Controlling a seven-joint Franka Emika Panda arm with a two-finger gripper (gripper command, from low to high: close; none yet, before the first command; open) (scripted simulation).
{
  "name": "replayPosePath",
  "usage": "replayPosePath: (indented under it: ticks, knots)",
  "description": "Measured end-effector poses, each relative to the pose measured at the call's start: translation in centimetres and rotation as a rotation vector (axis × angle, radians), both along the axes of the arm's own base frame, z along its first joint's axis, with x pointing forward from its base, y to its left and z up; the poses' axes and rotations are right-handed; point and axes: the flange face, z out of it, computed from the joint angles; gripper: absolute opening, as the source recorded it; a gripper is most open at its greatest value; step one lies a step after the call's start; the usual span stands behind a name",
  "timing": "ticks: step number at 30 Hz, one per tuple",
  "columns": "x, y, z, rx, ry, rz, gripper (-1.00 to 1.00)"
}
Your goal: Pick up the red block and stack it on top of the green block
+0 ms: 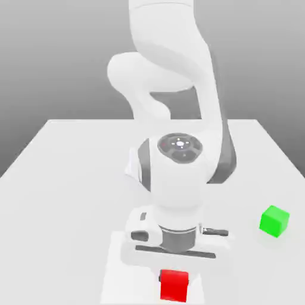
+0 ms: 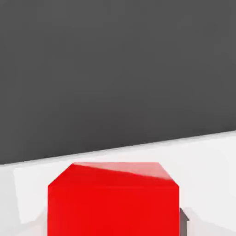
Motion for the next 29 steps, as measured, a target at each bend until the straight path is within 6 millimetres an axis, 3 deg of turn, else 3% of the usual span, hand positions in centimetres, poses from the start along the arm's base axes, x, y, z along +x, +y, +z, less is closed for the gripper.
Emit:
replayPosePath:
  ticks: [2, 6, 11, 15, 19, 21, 23, 25, 26, 29]
  knots:
    - [0.1, 0.0, 1.3, 0.001, 0.000, -0.001, -1.00]
    - [-0.1, 0.3, 5.9, 0.001, 0.000, 0.010, -1.00]
    - [-4.5, 11.5, 8.2, 0.016, -0.001, 0.379, -1.00]
    - [-11.7, 21.3, 9.4, 0.016, -0.001, 0.755, -1.00]
    - [-19.5, 27.3, 9.9, 0.004, 0.001, 1.084, -1.00]
    - [-21.6, 28.8, 8.7, -0.001, -0.001, 1.161, -1.00]
    - [-19.7, 27.3, 6.8, -0.002, -0.002, 1.109, -1.00]
    - [-19.5, 27.0, 4.6, -0.002, -0.001, 1.101, -1.00]
    - [-19.6, 26.9, 3.9, -0.001, 0.000, 1.100, 1.00]
    - [-19.6, 26.9, 3.9, -0.001, 0.000, 1.100, 1.00]
